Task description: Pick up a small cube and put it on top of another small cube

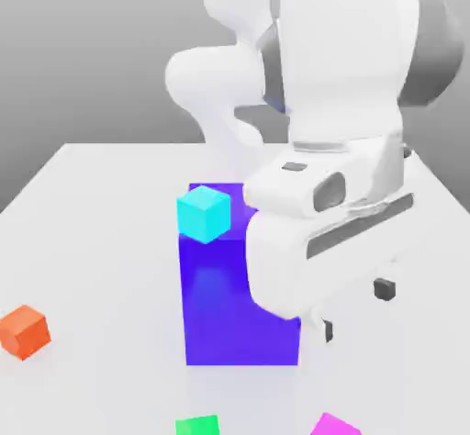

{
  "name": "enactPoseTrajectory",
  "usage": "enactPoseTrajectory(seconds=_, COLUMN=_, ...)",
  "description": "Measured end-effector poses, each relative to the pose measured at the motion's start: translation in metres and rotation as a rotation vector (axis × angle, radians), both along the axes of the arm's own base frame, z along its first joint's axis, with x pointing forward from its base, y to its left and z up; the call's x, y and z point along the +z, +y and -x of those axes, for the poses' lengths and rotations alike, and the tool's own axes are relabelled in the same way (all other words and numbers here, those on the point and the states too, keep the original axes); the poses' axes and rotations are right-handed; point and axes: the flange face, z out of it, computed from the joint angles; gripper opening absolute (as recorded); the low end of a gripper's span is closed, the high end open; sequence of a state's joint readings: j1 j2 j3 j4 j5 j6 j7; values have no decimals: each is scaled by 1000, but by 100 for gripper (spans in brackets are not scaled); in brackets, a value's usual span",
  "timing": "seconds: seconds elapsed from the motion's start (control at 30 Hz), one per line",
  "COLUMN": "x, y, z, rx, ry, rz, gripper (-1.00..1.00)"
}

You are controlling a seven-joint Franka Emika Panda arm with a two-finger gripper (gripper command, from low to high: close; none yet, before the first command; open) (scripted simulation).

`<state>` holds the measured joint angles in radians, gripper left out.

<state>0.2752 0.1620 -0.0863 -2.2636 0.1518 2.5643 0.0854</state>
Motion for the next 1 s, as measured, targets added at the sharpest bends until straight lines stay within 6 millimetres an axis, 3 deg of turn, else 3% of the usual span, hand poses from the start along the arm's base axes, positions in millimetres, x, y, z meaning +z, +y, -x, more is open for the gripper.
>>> enactPoseTrajectory(seconds=0.2, x=-101, y=13, z=9, rx=163, ry=106, rz=95, gripper=0)
enactPoseTrajectory(seconds=0.33, x=-162, y=14, z=11, rx=185, ry=118, rz=107, gripper=0)
enactPoseTrajectory(seconds=0.37, x=-171, y=14, z=11, rx=185, ry=119, rz=107, gripper=-100)
enactPoseTrajectory(seconds=0.57, x=-176, y=14, z=12, rx=185, ry=121, rz=107, gripper=-100)
enactPoseTrajectory(seconds=0.63, x=-160, y=14, z=11, rx=186, ry=120, rz=108, gripper=-100)
enactPoseTrajectory(seconds=0.73, x=-120, y=13, z=11, rx=183, ry=121, rz=107, gripper=-100)
enactPoseTrajectory(seconds=0.77, x=-108, y=-5, z=9, rx=143, ry=122, rz=106, gripper=-100)
enactPoseTrajectory(seconds=0.9, x=-73, y=-105, z=6, rx=-91, ry=134, rz=91, gripper=-100)
enactPoseTrajectory(seconds=0.93, x=-75, y=-123, z=7, rx=-135, ry=136, rz=87, gripper=-100)
enactPoseTrajectory(seconds=1.0, x=-95, y=-137, z=7, rx=-168, ry=137, rz=83, gripper=-100)
